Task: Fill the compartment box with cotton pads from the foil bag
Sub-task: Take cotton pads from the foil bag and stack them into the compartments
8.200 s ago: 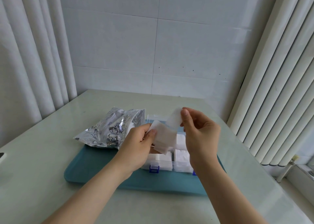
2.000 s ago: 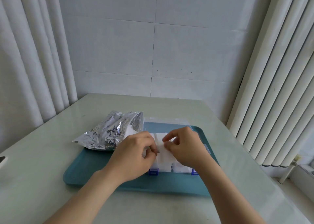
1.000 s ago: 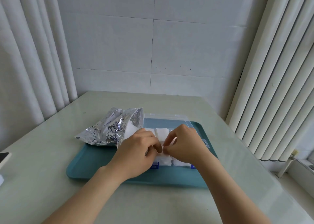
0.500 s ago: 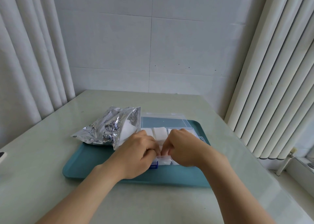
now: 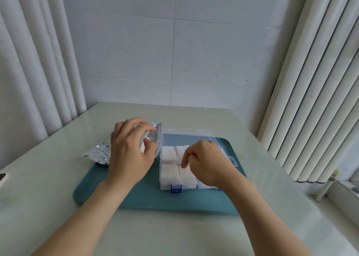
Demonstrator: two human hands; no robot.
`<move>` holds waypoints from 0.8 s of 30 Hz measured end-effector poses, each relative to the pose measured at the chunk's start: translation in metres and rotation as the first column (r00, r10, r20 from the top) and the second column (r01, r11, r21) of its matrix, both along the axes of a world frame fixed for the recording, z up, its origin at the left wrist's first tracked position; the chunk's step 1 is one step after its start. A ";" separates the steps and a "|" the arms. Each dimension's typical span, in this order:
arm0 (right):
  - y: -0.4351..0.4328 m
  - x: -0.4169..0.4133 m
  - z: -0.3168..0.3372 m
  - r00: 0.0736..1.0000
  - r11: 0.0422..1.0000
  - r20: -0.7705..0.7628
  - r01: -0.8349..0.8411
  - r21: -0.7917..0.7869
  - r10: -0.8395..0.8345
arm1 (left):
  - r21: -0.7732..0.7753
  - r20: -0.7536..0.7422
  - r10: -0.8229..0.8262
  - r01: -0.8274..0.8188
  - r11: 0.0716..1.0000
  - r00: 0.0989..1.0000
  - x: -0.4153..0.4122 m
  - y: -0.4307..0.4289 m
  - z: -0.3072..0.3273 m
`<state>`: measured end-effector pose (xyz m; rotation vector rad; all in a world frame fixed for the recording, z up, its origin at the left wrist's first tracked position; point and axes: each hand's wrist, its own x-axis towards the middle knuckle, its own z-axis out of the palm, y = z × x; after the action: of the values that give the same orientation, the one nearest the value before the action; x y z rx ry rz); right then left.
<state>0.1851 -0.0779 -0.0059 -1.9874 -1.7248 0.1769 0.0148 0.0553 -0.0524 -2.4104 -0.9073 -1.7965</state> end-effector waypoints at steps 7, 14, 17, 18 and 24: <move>0.020 -0.022 -0.019 0.997 0.962 -0.072 0.049 0.269 -0.030 | -0.546 -0.299 0.061 -0.223 0.807 0.952 -0.012 0.035 -0.009; 0.061 -0.040 -0.009 1.000 0.964 -0.018 0.011 0.267 -0.007 | -0.609 -0.105 0.021 -0.081 0.789 0.994 -0.020 0.036 -0.011; 0.090 -0.045 -0.009 0.999 0.975 -0.030 -0.011 0.220 0.018 | -0.614 -0.075 0.012 -0.055 0.787 0.997 -0.021 0.040 -0.016; 0.098 -0.048 -0.008 0.999 0.983 -0.028 -0.014 0.181 0.020 | -0.620 -0.061 0.009 -0.045 0.784 0.998 -0.021 0.041 -0.017; 0.132 -0.059 -0.014 1.000 1.000 -0.013 0.015 0.008 -0.015 | -0.644 -0.027 0.046 -0.052 0.763 0.999 -0.017 0.045 -0.022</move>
<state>0.1266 0.0538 -0.0198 -1.9888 -1.6992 0.1770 -0.0018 0.1004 -0.0741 -2.6889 -1.8314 -1.6317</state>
